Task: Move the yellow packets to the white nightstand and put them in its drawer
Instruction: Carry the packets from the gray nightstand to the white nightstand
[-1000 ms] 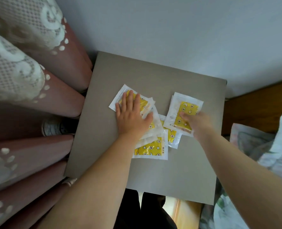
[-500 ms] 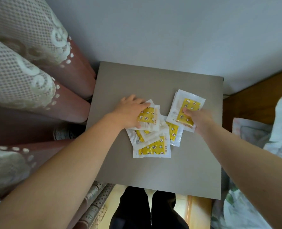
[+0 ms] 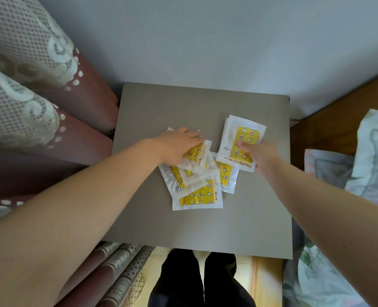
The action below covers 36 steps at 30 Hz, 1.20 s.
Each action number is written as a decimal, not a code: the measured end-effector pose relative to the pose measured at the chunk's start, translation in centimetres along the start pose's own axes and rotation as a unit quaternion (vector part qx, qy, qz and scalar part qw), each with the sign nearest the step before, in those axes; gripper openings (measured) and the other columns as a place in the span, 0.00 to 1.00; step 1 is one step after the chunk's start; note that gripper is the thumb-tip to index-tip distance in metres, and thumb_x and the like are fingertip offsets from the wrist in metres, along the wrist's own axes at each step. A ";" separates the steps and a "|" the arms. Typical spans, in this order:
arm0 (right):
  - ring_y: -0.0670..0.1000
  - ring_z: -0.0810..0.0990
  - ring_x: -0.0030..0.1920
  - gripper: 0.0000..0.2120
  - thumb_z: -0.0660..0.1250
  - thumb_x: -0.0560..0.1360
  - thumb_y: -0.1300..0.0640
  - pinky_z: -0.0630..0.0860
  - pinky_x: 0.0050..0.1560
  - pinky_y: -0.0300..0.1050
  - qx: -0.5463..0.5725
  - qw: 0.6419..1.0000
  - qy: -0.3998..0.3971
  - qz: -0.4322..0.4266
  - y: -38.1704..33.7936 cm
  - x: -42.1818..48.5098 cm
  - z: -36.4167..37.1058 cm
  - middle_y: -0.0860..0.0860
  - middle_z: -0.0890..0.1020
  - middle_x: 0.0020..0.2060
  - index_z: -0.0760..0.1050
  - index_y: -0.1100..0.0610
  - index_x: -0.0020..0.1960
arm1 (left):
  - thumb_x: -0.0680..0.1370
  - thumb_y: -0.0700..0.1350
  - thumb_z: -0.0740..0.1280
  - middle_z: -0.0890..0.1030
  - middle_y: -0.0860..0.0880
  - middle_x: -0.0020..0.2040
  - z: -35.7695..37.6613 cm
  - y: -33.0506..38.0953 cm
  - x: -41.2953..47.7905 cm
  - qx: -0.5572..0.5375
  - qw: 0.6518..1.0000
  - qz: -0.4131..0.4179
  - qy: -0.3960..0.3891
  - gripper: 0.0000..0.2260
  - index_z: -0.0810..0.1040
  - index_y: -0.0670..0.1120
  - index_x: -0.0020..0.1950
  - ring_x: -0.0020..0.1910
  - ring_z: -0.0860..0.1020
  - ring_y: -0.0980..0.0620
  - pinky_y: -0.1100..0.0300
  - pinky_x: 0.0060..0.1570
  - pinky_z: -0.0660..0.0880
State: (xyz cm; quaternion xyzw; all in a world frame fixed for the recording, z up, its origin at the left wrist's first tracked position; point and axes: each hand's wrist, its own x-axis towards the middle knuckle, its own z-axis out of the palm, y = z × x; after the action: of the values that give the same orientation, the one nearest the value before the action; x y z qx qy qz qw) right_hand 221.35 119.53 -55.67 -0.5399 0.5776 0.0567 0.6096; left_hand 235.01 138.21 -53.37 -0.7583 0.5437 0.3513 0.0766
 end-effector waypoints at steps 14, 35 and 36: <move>0.56 0.83 0.49 0.07 0.75 0.69 0.58 0.78 0.55 0.58 -0.019 1.000 0.003 -0.021 0.1 -0.1 0.0 0.53 0.84 0.48 0.77 0.52 0.41 | 0.76 0.40 0.65 0.71 0.49 0.65 0.1 1.8 0.4 0.278 0.953 0.066 0.101 0.18 0.70 0.47 0.66 0.62 0.66 0.48 0.54 0.60 0.63; 0.56 0.83 0.49 0.11 0.77 0.67 0.58 0.79 0.54 0.59 0.012 0.999 -0.029 -0.016 0.6 0.5 -0.8 0.53 0.84 0.48 0.80 0.55 0.48 | 0.77 0.44 0.68 0.79 0.48 0.49 -0.5 3.8 0.8 0.164 0.978 -0.092 0.086 0.09 0.71 0.46 0.54 0.48 0.78 0.46 0.57 0.40 0.67; 0.56 0.84 0.48 0.13 0.77 0.67 0.58 0.79 0.53 0.59 0.033 0.999 -0.037 -0.004 0.4 0.6 -1.1 0.54 0.84 0.48 0.80 0.56 0.51 | 0.77 0.46 0.68 0.79 0.48 0.48 -0.5 3.8 0.8 0.121 0.981 -0.115 0.096 0.10 0.70 0.46 0.54 0.47 0.78 0.46 0.57 0.39 0.67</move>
State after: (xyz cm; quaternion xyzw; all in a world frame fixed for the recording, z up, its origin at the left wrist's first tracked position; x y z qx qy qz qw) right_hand 220.59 118.54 -56.08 -0.5193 0.5544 0.0549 0.6480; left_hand 231.98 135.86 -52.46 -0.8311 0.4962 0.1976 0.1550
